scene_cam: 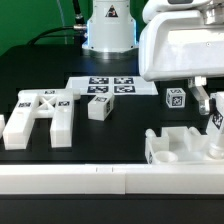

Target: Assemble chair

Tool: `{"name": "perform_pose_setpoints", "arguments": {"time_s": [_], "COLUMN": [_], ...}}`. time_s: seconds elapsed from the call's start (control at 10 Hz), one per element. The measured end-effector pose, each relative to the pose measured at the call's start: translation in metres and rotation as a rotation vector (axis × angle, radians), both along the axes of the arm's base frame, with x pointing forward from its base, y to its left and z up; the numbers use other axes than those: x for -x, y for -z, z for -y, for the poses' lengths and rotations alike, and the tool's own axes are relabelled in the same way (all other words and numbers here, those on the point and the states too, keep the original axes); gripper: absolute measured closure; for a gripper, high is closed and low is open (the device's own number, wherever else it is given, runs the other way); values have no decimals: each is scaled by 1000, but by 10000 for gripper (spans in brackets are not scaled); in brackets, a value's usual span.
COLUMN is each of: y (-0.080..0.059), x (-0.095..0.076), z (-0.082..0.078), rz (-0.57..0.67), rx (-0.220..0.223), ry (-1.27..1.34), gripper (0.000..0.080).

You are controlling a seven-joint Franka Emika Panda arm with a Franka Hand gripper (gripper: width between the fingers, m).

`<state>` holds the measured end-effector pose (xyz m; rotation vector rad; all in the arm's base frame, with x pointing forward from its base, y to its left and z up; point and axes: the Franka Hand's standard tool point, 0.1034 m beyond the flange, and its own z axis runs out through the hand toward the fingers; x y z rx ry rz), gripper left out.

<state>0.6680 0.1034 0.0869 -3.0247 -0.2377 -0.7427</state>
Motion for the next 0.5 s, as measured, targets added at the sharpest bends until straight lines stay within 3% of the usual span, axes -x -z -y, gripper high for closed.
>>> {"name": "perform_pose_setpoints", "arguments": {"time_s": [0.5], "y": [9], "x": [2], "z": [1], "rz": [-6], "rx": [6], "ry": [-7], "gripper": [511]}}
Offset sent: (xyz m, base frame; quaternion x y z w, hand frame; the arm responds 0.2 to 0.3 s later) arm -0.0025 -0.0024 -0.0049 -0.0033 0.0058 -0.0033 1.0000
